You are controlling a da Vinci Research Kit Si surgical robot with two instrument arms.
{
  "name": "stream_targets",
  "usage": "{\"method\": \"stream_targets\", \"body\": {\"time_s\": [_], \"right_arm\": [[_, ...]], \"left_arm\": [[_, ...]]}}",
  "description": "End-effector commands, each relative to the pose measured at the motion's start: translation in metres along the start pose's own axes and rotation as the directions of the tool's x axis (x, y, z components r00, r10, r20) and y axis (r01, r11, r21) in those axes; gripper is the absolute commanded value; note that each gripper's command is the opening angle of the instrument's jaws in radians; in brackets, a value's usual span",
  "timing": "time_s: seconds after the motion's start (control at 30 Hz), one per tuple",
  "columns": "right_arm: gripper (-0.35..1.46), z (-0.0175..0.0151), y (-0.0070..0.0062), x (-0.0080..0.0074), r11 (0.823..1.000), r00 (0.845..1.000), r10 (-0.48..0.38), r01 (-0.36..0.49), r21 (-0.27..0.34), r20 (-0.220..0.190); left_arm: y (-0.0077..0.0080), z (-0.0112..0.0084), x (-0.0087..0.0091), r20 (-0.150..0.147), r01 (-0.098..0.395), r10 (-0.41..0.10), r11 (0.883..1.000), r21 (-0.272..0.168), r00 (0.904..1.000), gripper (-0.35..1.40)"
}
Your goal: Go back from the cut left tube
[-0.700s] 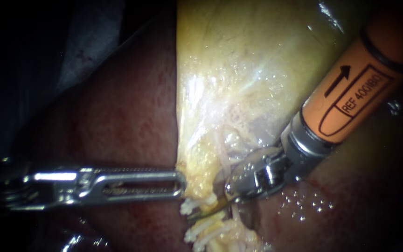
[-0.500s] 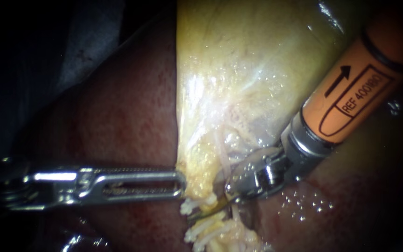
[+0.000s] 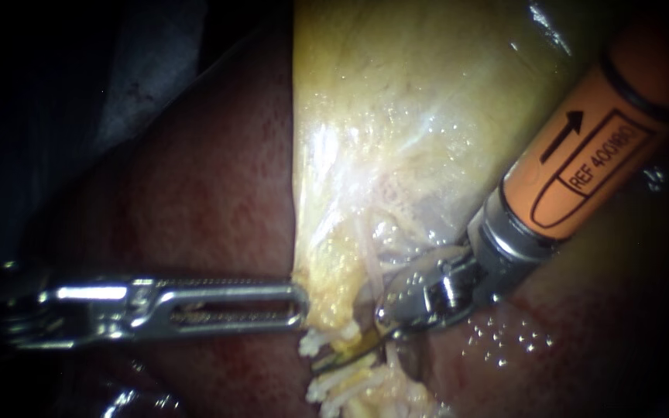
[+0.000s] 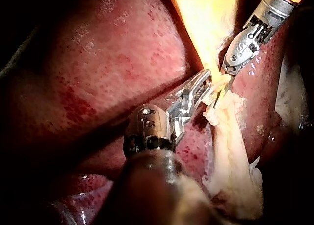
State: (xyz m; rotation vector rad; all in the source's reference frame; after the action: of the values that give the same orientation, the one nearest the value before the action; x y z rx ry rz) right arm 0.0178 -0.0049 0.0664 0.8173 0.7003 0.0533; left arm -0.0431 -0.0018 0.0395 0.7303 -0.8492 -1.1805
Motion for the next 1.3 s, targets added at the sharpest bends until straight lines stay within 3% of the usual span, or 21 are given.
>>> {"method": "stream_targets", "body": {"time_s": [0.03,0.27,0.73,1.0,1.13,1.3], "right_arm": [[0.51,0.0,0.0,0.0,1.0,1.0,-0.005,0.005,-0.002,-0.001],[0.64,0.0,0.0001,0.0001,1.0,1.0,-0.022,0.022,-0.01,-0.004],[0.71,-0.0006,-0.0004,0.0004,1.0,1.0,-0.026,0.026,-0.007,-0.005],[0.69,-0.0022,-0.0015,0.0014,0.999,0.999,-0.033,0.033,-0.016,-0.016],[0.67,-0.0034,-0.0017,0.0012,0.998,0.999,-0.032,0.03,-0.06,-0.036],[0.66,-0.0054,-0.002,0.0008,0.997,0.999,-0.03,0.027,-0.068,-0.045]], "left_arm": [[0.0,0.0,0.0,-0.001,0.0,0.0,1.0,0.0,1.0,-0.35],[0.0,0.0,0.0,-0.001,0.0,0.0,1.0,0.0,1.0,-0.35],[0.0001,-0.0001,0.0,-0.001,0.0,0.0,1.0,0.001,1.0,-0.35],[0.0004,-0.0002,-0.0002,-0.003,-0.001,0.001,1.0,0.002,1.0,-0.35],[0.0008,-0.0002,-0.0003,-0.004,-0.002,0.002,1.0,0.003,1.0,-0.35],[0.001,-0.0002,-0.0004,-0.005,-0.002,0.002,1.0,0.004,1.0,-0.35]]}}
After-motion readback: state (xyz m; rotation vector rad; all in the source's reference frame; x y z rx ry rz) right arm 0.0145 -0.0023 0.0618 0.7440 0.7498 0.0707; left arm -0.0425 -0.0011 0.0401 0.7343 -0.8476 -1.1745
